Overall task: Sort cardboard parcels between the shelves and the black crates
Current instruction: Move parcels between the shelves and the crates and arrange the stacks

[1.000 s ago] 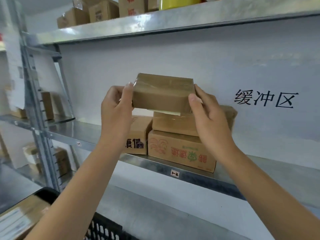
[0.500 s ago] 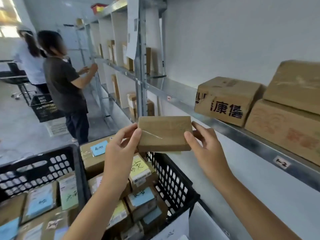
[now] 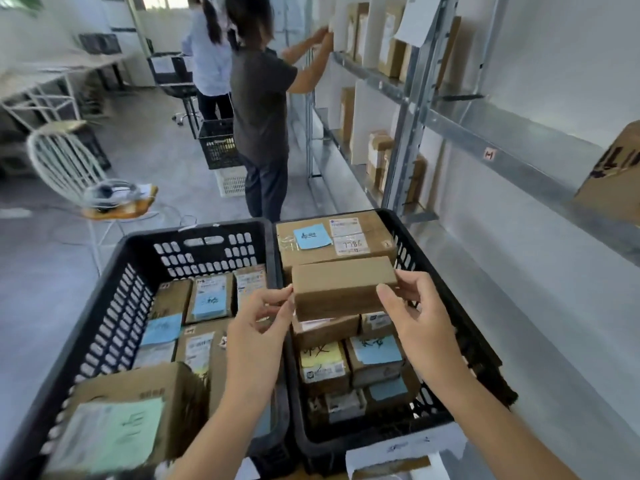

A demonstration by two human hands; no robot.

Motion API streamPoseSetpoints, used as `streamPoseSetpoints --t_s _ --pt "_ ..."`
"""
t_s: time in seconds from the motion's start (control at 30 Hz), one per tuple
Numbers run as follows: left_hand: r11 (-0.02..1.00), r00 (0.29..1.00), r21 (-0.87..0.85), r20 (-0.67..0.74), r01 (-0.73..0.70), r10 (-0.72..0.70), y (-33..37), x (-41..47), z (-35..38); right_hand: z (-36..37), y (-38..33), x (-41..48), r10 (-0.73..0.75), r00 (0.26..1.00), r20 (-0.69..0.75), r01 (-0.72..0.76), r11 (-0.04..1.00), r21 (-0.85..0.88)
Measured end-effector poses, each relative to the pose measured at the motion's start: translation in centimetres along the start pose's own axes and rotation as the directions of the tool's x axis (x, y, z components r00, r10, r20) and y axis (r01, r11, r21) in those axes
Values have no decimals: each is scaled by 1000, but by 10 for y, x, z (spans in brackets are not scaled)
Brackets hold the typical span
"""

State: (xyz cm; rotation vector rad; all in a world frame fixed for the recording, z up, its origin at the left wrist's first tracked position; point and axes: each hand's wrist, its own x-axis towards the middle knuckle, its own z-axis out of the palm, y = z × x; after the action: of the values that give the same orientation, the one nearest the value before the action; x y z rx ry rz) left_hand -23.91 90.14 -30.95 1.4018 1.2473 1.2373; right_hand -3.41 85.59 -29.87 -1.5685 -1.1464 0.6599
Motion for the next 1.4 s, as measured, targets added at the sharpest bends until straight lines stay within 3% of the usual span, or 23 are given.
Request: streamPoseSetpoints --t_s 0.17,0.6,0.73,0.87,1.03,1.13,1.23,1.4 --pt "988 992 -92 43 125 -121 -12 -16 -9 10 8 -7 95 996 4 -95 993 76" --pt "979 991 -165 -30 121 -128 -10 -53 -2 -14 30 -32 35 996 79 -45 991 122" --pt "979 996 -182 -8 90 -93 -9 -58 0 -23 27 -27 167 982 92 -182 962 201" --pt "989 996 -124 53 81 -75 -12 -60 6 -29 32 -18 281 948 147 -300 946 126" --pt "991 979 64 161 117 -126 -25 -64 7 -41 56 -4 423 815 395 -485 872 67" --pt "975 989 195 81 104 -122 -34 -54 -5 -46 74 -2 507 710 488 -570 821 -24" --pt "979 993 168 -34 115 -111 -36 -42 -12 -41 91 3 601 609 517 -608 773 -183" --pt "987 993 127 -77 102 -93 -41 -33 -8 -16 107 18 729 481 487 -548 684 -482"
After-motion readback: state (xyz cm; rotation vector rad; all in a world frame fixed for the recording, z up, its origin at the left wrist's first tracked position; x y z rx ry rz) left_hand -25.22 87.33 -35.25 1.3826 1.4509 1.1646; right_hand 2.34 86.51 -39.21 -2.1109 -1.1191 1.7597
